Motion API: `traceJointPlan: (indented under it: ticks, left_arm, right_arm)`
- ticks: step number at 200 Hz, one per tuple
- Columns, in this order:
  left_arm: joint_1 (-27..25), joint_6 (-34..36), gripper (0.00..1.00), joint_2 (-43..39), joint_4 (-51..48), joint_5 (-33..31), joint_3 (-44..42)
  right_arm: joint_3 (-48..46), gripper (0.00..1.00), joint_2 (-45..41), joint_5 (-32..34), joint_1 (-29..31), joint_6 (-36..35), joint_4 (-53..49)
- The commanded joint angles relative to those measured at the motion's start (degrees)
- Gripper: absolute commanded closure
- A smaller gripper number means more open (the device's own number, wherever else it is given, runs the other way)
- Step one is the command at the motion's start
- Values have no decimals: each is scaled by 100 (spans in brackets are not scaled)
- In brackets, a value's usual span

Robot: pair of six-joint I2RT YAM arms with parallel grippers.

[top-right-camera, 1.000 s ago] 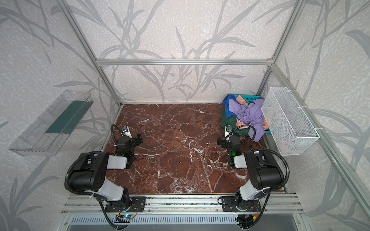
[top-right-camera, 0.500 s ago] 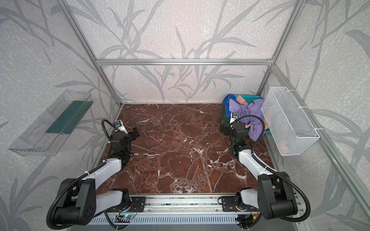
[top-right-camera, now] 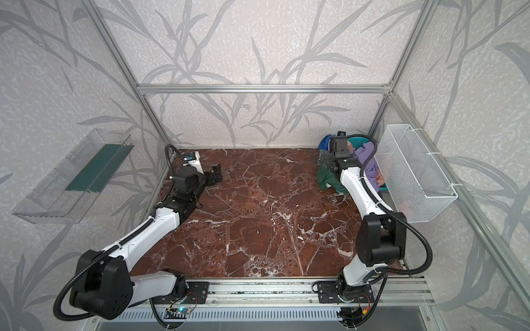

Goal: Fold and stack the t-shirts
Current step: 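Grasp the lavender t-shirt in the teal basket with right gripper while left arm advances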

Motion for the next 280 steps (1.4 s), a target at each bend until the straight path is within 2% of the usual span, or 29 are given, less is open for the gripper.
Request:
traceJointPlan:
  ticks: [1, 21, 32, 48, 73, 115, 130, 196, 246, 258, 280]
  left_arm:
    - [-117, -168, 2, 224, -208, 1016, 189]
    - [-215, -269, 4, 408, -312, 1132, 275]
    - [-256, -287, 4, 472, -318, 1225, 272]
    - [-326, -387, 4, 504, -302, 1242, 224]
    - [-408, -443, 4, 528, -304, 1281, 158]
    - [-446, -449, 5, 652, -277, 1421, 177]
    - [-455, -479, 5, 720, -305, 1422, 235]
    - [-455, -604, 4, 872, -154, 1545, 263]
    - [-455, -630, 5, 905, -151, 1527, 243]
    - [-454, -637, 5, 903, -159, 1517, 236]
    - [-455, -637, 5, 885, -190, 1478, 220]
  right_arm:
    - [538, 4, 575, -231, -201, 130, -846]
    - [885, 17, 970, -531, -329, 69, -765]
    - [989, 21, 1135, -676, -338, -9, -657]
    - [1186, 22, 1381, -608, -341, 12, -636]
    - [1419, 32, 1703, -388, -355, -7, -641]
    - [1730, 35, 1984, -479, -349, 7, -481]
    - [1879, 37, 2053, -342, -350, 25, -511]
    - [2209, 38, 2246, -78, -377, -89, -512]
    - [2632, 60, 2550, -164, -385, -142, -605]
    - [2794, 71, 2633, -116, -383, -184, -733]
    - [3018, 100, 2664, -55, -384, -255, -915]
